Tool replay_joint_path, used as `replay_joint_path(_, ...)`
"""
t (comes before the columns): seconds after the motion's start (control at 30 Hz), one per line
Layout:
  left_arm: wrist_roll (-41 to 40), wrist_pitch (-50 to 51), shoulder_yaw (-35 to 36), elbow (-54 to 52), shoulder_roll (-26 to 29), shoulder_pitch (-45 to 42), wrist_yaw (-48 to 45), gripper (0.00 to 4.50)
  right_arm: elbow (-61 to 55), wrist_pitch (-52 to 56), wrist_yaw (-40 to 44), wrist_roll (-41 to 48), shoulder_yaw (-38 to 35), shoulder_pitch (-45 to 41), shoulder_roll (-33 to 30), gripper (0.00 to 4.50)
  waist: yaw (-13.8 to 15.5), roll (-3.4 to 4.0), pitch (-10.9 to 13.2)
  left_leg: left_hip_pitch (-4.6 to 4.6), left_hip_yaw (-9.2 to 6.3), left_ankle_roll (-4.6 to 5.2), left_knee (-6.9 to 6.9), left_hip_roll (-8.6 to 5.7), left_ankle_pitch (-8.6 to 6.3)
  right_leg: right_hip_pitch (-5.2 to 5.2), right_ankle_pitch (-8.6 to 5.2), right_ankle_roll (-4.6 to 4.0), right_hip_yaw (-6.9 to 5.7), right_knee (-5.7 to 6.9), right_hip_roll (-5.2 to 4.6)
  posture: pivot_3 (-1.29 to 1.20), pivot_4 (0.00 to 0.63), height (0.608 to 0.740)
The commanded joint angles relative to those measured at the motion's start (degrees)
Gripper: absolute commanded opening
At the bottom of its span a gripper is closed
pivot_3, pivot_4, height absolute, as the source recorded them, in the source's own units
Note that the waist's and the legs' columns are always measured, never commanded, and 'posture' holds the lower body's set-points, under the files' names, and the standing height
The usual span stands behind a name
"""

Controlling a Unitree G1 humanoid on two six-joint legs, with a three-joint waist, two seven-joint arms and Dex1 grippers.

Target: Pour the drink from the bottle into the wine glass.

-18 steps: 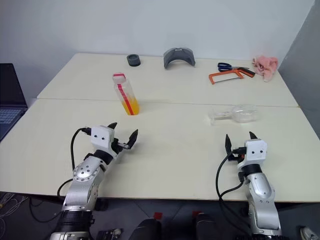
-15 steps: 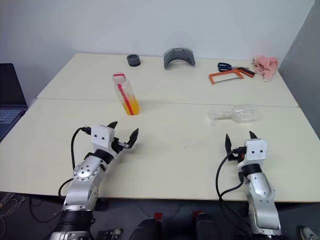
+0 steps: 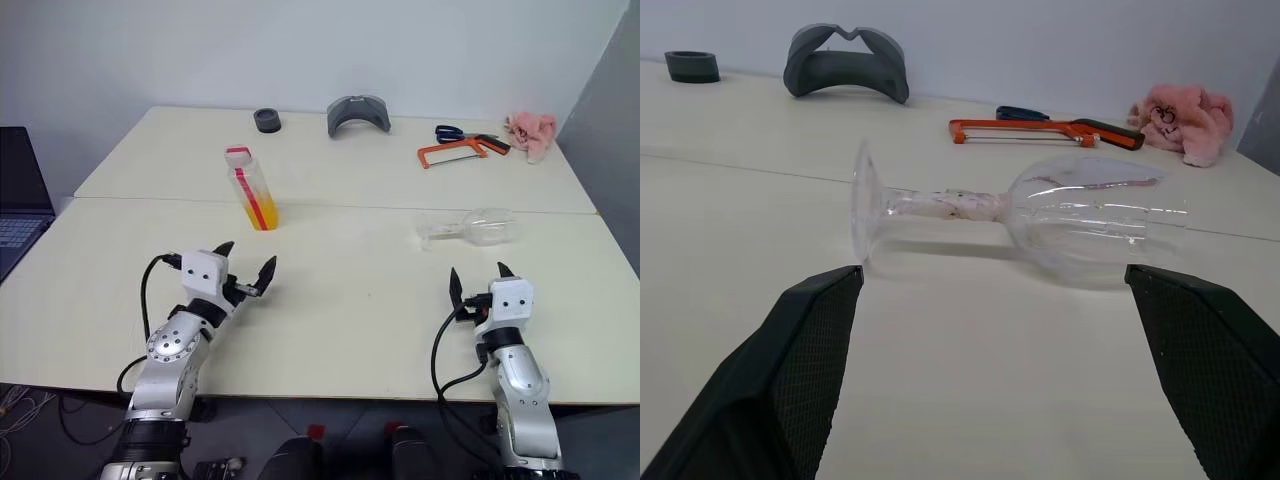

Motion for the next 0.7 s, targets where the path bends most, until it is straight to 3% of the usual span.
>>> replay_joint_path(0.03, -0.3, -1.9, 1.0, -0.2, 0.3, -0.7, 0.3, 4.48, -1.4, -0.9, 0.2, 0.3, -0.3, -0.3, -0.4, 4.5, 0.0, 0.0, 0.0, 0.0, 0.0, 0.0, 0.0, 0.0, 0.0, 0.0, 0.0, 0.0, 0.0, 0.0, 0.0, 0.0, 0.15, 0.74)
replay_joint_path(0.7, -1.3, -1.8, 0.8, 1.2, -0.7, -2.9, -0.1, 4.48, -1.3, -1.2, 0.2, 0.2, 0.1, -0.2, -0.2, 4.5, 0.0, 0.0, 0.0, 0.0, 0.0, 0.0, 0.0, 0.0, 0.0, 0.0, 0.0, 0.0, -0.01, 0.0, 0.0, 0.0, 0.15, 0.74)
